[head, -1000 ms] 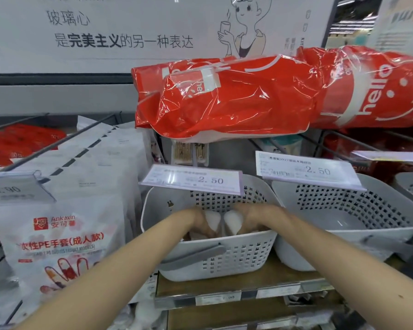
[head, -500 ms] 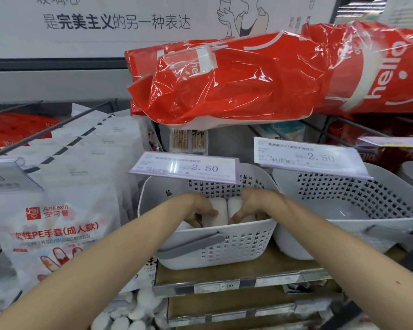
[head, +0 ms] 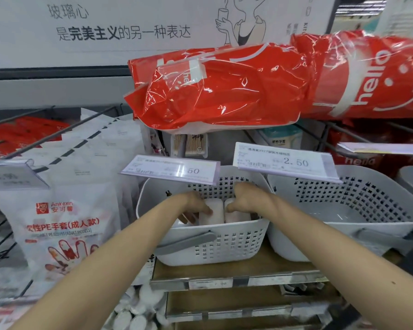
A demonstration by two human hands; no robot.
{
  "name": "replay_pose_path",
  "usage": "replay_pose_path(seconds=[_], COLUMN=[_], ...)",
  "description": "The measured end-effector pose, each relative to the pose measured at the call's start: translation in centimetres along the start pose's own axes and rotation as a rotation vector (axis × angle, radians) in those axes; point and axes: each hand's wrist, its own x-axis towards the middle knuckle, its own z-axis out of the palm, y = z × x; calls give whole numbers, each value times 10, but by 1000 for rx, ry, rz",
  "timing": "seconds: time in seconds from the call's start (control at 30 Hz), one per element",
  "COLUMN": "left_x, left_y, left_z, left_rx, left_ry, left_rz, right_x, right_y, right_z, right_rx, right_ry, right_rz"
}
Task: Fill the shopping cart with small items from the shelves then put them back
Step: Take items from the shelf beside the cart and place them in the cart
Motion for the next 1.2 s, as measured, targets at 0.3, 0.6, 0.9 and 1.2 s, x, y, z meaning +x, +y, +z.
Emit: replay_pose_path(seconds=[0.3,0.6,0.9,1.2], left_x=[-66,-210,-313,-431], left_y=[-4,-77,-208,-326], left_z=[-4,73,222,295], left_rx=[125,363,-58,-460], left_ry=[399,964,1063,1233], left_rz=[278,304,-401,-903], right_x=[-27,-89,-156,-222], right_y=[12,-22,-131,-277], right_z=[-7,23,132,249], right_rx=[-11,169,118,151], right_ry=[87,452,103,-295], right_rz=[-385,-856,-1331,-1530])
